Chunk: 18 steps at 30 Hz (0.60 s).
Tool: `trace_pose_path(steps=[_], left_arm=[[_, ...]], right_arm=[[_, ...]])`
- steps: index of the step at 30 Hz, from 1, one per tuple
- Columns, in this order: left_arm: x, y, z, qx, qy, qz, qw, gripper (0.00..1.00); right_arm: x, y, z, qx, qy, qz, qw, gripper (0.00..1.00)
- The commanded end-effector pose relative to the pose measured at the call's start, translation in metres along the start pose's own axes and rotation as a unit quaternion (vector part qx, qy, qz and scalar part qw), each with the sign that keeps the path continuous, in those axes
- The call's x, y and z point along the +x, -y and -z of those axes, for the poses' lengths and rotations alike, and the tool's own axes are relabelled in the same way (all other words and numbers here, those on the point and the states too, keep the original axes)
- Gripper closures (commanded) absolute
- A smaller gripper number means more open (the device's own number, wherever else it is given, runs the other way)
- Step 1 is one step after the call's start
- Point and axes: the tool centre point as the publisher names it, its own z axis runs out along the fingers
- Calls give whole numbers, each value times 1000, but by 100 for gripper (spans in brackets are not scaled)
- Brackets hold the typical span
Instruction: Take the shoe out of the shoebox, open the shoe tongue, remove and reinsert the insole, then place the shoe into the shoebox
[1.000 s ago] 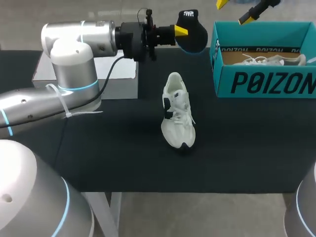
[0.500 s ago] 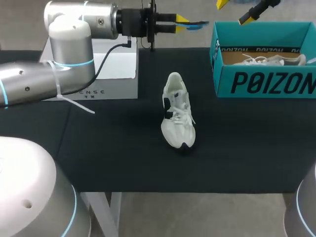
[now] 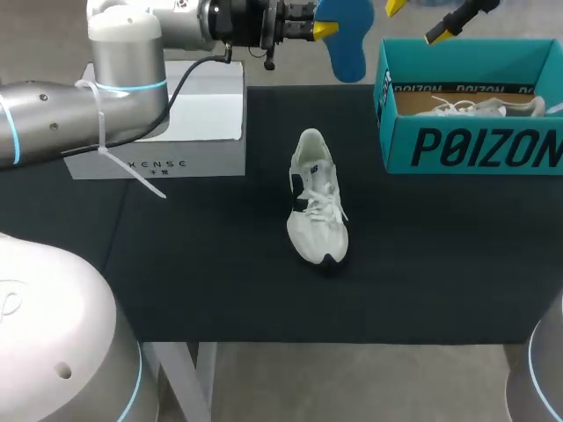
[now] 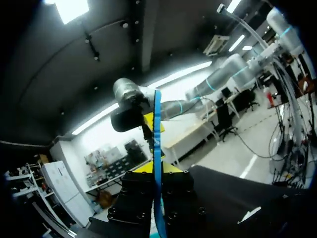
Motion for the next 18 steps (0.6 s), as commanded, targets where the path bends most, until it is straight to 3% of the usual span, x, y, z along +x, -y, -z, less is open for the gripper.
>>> trace_pose_path(steps=[1,6,7,8,11,18], left_arm=[[-5,-4,1,86,-31,507,857,100],[-7,-5,1,85,-41,576,812,100],[-12,-1,3,100,-41,588,802,100],[-16,-2,3,85,-34,604,792,100],[-22,3,7,88,-63,639,762,100],[-25,6,10,107,-73,721,681,100]], right_arm=[[0,-1,0,1,1,0,1000,0],[0,-1,0,1,1,0,1000,0],[0,-1,0,1,1,0,1000,0],[0,-1,0,1,1,0,1000,0],[0,-1,0,1,1,0,1000,0],[0,-1,0,1,1,0,1000,0]])
